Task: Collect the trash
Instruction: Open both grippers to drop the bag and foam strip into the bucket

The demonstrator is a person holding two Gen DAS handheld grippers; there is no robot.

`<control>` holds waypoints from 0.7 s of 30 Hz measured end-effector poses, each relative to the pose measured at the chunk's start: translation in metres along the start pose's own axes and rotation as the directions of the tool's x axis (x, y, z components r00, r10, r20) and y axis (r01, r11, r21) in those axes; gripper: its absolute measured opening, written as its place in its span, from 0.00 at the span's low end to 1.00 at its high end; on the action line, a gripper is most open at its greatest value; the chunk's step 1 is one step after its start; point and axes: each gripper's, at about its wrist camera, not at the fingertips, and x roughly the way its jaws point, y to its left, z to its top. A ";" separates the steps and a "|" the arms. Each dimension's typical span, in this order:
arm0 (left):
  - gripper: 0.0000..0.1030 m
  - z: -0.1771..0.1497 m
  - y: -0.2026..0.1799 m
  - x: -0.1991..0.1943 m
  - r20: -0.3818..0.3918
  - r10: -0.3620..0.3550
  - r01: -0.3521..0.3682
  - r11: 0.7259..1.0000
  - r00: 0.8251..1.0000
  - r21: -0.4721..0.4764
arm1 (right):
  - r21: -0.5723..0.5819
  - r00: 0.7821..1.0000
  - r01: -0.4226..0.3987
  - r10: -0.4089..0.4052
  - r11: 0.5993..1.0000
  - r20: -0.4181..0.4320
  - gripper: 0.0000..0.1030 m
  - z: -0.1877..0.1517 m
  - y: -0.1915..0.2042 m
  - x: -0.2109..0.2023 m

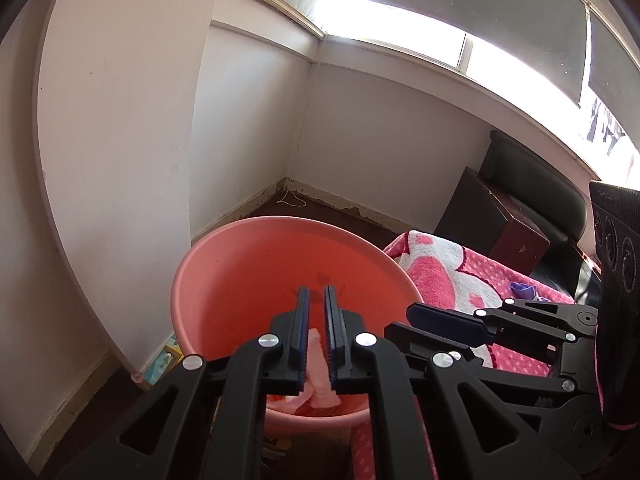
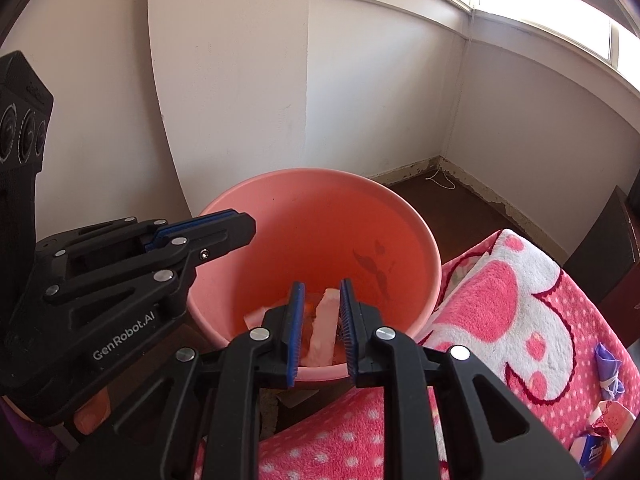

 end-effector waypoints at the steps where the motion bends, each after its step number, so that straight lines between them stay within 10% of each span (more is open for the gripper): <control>1: 0.13 0.000 0.000 0.000 -0.002 -0.002 0.002 1.000 1.000 -0.004 | 0.001 1.000 -0.003 0.003 1.000 -0.002 0.18 0.000 0.000 0.000; 5: 0.32 0.002 0.000 -0.003 0.008 0.007 -0.007 1.000 1.000 -0.017 | 0.012 1.000 -0.018 0.018 1.000 0.007 0.40 -0.001 0.000 -0.004; 21: 0.40 0.013 -0.011 -0.022 0.055 -0.004 0.006 1.000 0.998 -0.021 | 0.091 0.995 -0.035 0.027 0.995 0.094 0.40 -0.012 -0.024 -0.044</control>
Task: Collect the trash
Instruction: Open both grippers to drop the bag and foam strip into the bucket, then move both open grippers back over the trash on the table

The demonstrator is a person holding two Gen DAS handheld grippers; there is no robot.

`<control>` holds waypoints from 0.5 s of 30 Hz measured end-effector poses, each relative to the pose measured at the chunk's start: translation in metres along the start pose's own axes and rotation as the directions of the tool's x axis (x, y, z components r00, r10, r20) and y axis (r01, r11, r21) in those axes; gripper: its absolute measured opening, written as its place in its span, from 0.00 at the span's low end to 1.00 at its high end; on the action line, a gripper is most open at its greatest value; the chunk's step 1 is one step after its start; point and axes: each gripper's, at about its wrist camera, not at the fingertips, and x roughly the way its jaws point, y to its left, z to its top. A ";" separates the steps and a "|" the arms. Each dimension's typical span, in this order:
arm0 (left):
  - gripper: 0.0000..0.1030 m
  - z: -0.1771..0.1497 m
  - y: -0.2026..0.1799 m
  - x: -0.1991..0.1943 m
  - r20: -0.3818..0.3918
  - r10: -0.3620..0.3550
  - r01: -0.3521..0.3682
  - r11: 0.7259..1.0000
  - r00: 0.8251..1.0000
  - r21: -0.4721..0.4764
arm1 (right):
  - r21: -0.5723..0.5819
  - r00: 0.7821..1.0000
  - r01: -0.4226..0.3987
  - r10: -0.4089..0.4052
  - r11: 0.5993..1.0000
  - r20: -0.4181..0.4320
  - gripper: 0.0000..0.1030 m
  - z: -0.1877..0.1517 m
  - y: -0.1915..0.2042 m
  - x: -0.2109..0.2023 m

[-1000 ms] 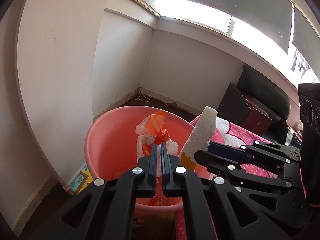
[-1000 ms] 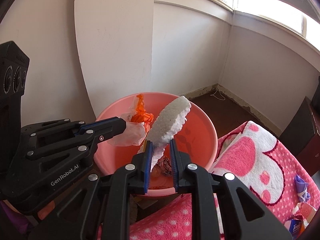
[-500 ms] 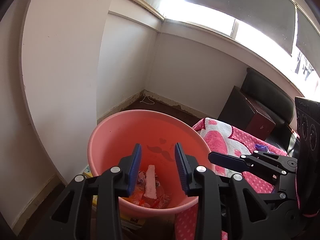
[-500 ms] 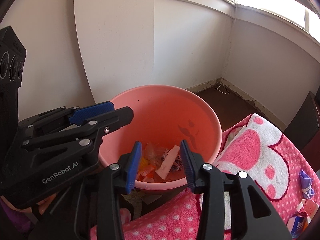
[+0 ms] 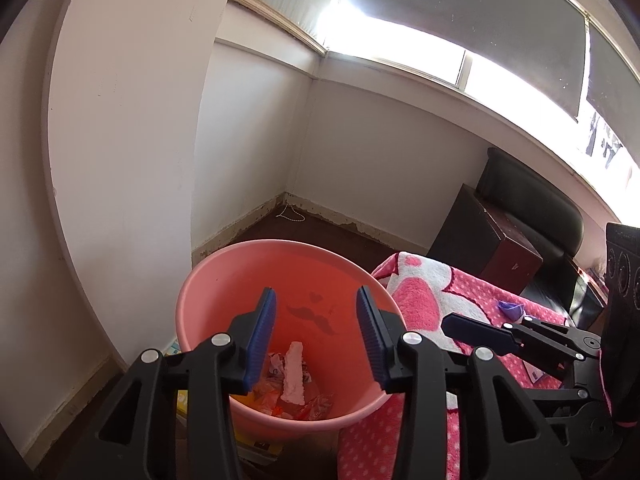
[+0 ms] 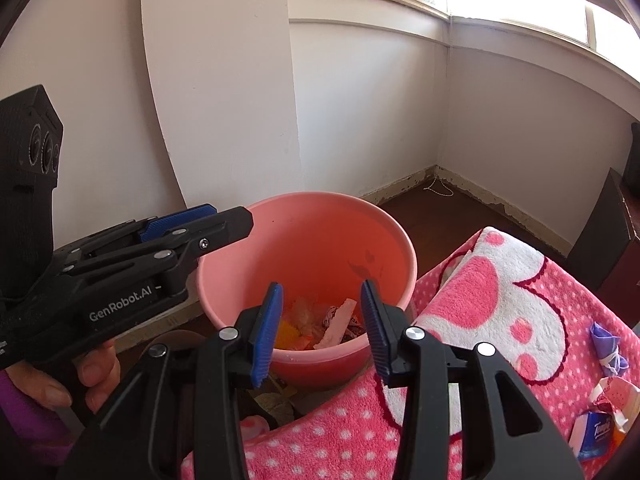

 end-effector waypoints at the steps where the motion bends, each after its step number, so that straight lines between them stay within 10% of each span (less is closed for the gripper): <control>1: 0.40 0.001 -0.002 -0.002 0.003 -0.002 0.002 1.000 1.000 0.000 | 0.009 1.000 0.001 -0.001 1.000 0.009 0.40 0.000 -0.002 -0.005; 15: 0.40 0.014 -0.053 -0.026 0.042 -0.067 0.064 0.996 0.997 0.059 | 0.092 0.992 0.047 -0.057 0.995 0.114 0.40 -0.024 -0.035 -0.073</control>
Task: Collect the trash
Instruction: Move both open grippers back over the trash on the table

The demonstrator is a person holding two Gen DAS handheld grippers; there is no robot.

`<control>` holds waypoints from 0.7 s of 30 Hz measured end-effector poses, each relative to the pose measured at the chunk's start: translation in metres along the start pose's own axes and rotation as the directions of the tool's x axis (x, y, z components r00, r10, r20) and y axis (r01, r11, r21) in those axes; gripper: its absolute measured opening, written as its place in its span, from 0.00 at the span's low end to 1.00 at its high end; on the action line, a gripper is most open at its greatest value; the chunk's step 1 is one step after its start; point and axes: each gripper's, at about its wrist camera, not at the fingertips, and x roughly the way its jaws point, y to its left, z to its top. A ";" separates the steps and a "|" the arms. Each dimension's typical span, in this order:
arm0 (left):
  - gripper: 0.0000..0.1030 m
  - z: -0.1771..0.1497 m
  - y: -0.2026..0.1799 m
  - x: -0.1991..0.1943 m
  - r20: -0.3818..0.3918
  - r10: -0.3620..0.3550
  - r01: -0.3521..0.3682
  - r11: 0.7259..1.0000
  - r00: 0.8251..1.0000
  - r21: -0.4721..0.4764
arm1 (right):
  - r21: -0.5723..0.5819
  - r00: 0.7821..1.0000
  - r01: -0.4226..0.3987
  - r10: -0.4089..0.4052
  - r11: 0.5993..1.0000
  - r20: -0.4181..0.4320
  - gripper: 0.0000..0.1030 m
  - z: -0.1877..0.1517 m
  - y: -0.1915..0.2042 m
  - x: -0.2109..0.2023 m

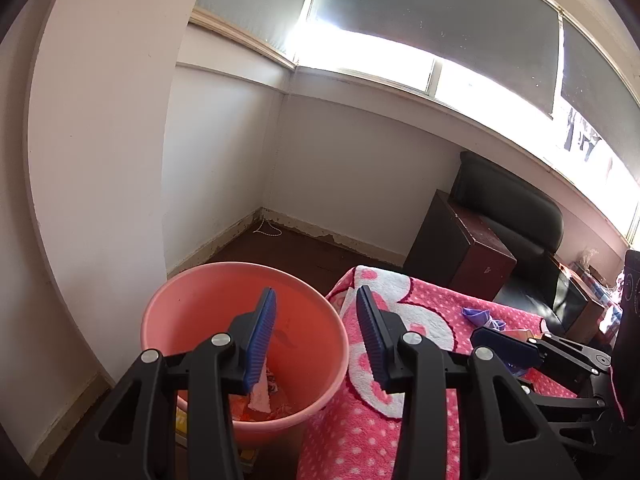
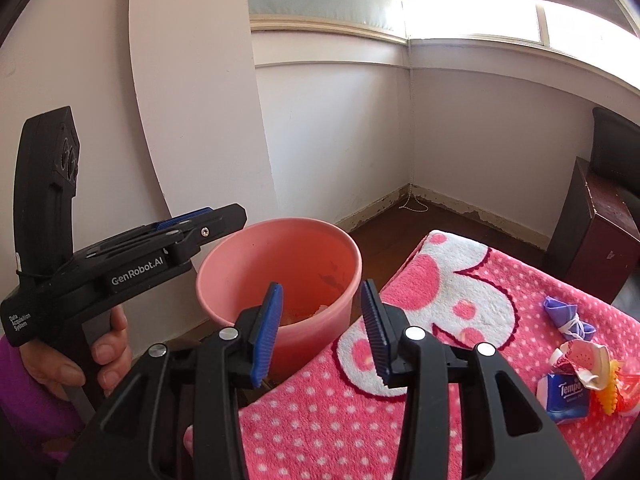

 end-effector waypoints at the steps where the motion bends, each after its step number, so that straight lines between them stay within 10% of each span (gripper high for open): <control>1: 0.40 0.001 -0.005 -0.002 0.003 -0.005 0.005 1.000 1.000 0.006 | 0.004 1.000 0.007 -0.007 1.000 0.005 0.40 -0.002 -0.003 -0.004; 21: 0.40 -0.026 -0.118 0.008 -0.069 -0.167 0.176 0.972 0.984 0.154 | 0.215 0.978 0.208 -0.208 0.954 -0.024 0.40 -0.089 -0.106 -0.087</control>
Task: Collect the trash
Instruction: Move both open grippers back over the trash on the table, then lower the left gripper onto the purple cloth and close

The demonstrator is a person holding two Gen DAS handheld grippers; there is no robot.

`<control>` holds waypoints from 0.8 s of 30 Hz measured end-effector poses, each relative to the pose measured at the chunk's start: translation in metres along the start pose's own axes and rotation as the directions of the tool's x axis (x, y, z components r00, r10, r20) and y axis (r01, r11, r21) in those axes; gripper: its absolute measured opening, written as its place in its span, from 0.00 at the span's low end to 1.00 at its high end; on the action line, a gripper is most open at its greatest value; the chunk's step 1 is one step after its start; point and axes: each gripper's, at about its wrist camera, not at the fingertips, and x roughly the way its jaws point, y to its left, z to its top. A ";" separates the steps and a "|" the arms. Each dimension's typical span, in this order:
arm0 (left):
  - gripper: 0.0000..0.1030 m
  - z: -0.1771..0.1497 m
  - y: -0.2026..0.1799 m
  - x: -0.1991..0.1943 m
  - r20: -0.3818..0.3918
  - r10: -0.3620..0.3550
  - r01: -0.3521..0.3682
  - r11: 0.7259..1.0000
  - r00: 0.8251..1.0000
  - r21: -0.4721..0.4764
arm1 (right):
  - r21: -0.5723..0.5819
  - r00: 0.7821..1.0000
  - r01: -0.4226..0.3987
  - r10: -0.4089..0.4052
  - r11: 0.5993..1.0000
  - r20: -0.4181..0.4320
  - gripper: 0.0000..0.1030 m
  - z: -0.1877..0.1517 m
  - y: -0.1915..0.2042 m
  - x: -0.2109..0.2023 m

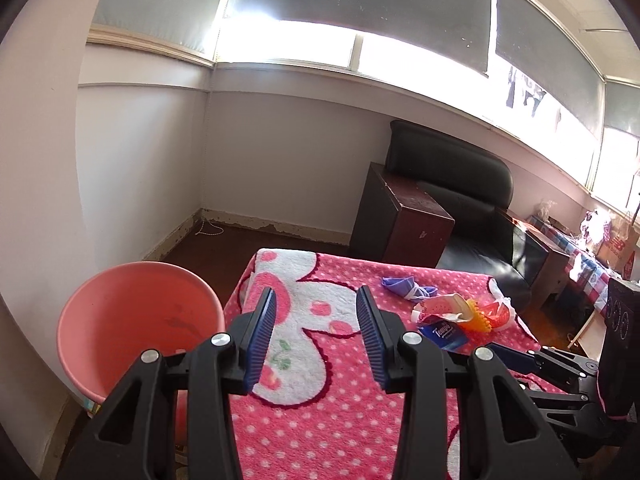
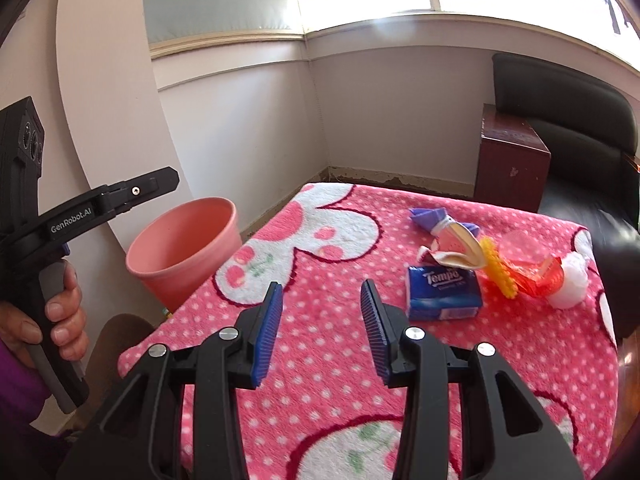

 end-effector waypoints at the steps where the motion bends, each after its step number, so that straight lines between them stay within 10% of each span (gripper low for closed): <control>1: 0.40 -0.002 -0.005 0.003 -0.008 -0.012 0.012 1.000 1.000 0.006 | 0.009 1.000 0.015 -0.015 1.000 -0.003 0.40 -0.004 -0.007 -0.002; 24: 0.39 -0.020 -0.113 0.104 -0.181 -0.202 0.227 0.965 0.962 0.130 | 0.288 0.973 0.221 -0.232 0.932 0.003 0.40 -0.037 -0.135 -0.033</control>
